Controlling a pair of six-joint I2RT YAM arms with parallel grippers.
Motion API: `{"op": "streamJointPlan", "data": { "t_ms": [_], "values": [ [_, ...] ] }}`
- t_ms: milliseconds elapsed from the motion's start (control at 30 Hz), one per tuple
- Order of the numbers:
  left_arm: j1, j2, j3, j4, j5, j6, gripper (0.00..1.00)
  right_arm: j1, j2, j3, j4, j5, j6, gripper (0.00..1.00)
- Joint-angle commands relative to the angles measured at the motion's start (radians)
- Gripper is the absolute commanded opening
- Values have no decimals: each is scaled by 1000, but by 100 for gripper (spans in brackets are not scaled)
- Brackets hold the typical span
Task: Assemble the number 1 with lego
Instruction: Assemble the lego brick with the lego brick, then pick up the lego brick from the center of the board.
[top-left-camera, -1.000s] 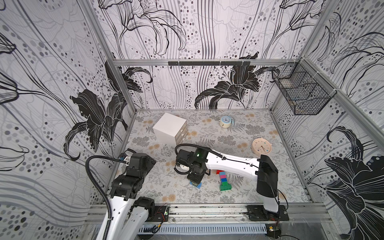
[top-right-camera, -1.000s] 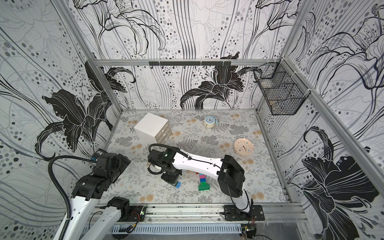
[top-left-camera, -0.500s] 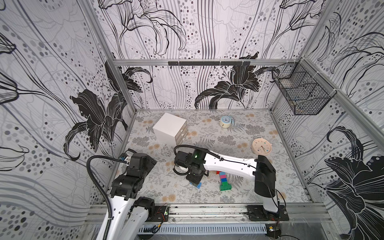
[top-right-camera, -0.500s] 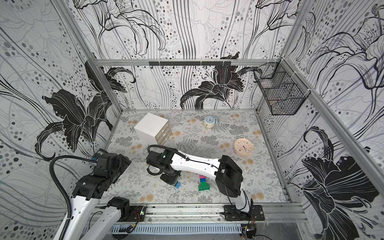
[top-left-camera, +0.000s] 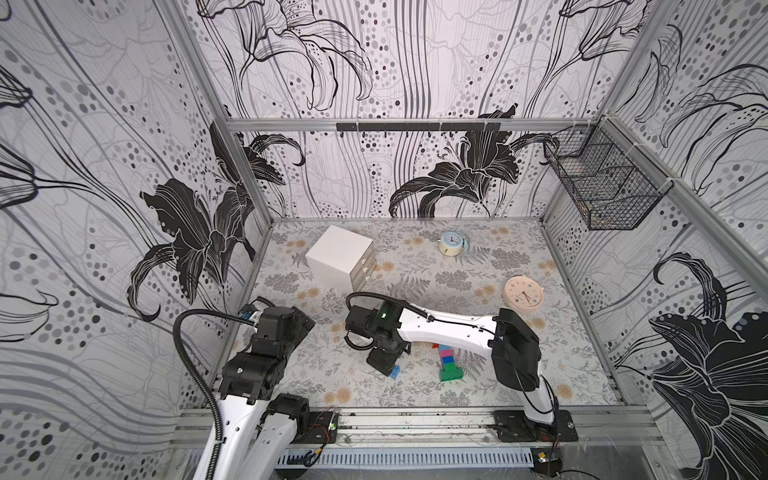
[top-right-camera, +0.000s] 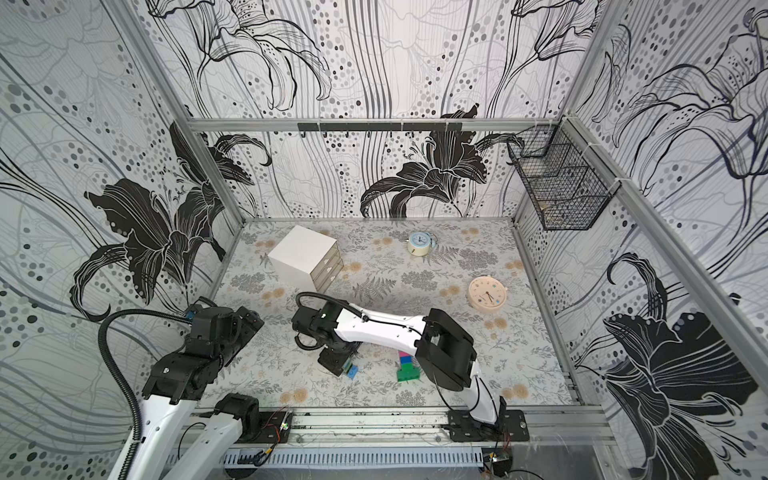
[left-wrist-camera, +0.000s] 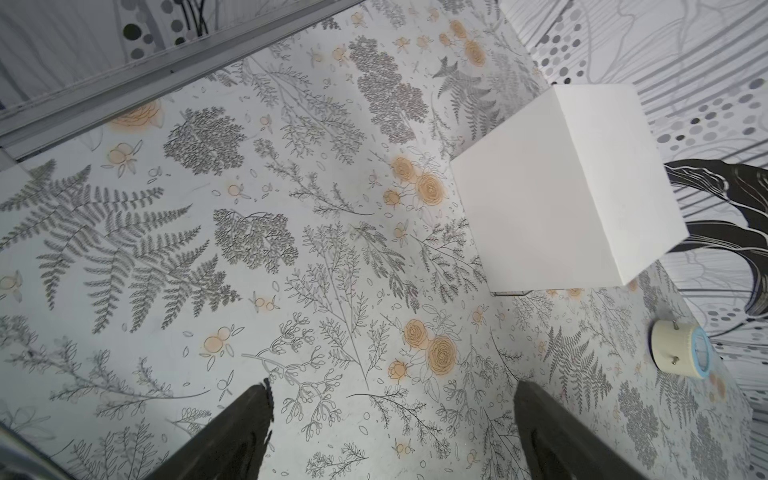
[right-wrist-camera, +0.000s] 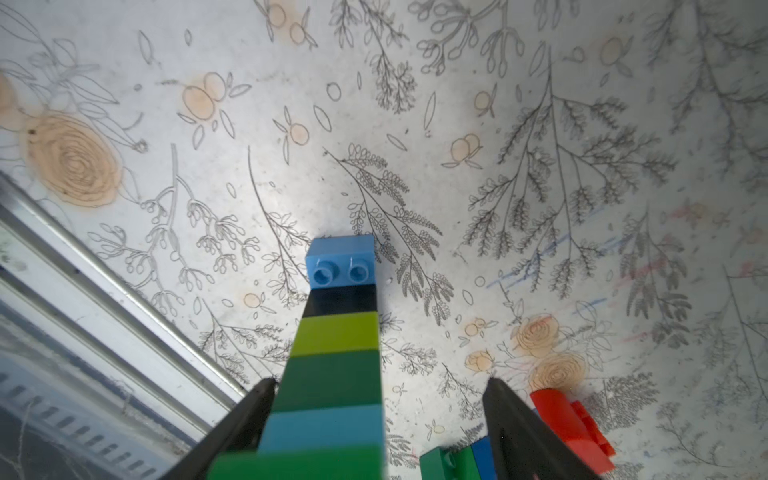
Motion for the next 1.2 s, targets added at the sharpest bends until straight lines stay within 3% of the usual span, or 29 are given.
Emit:
{"op": "streamJointPlan", "data": {
  "t_ms": [0,133,333,533,633,833,1167],
  "values": [
    [8,-38,-46,119,89,112,95,-8,-122,-26,15,-6,40,82],
    [7,-52,-106,202,218,184,92,-8,-225,-87,77,-46,87,83],
    [-31,-117,-209,324,397,199,82,-55,-419,-221,156,1,193,78],
    [-247,-212,-263,323,275,157,80,-95,-536,-368,273,-54,153,71],
    [-303,-209,-270,329,215,122,80,-64,-479,-346,268,-97,114,72],
    [-303,-174,-261,367,156,88,83,-18,-303,-227,208,-118,49,73],
    [-303,-178,-230,327,107,96,86,-9,-158,-144,133,-158,-15,51]
  ]
}}
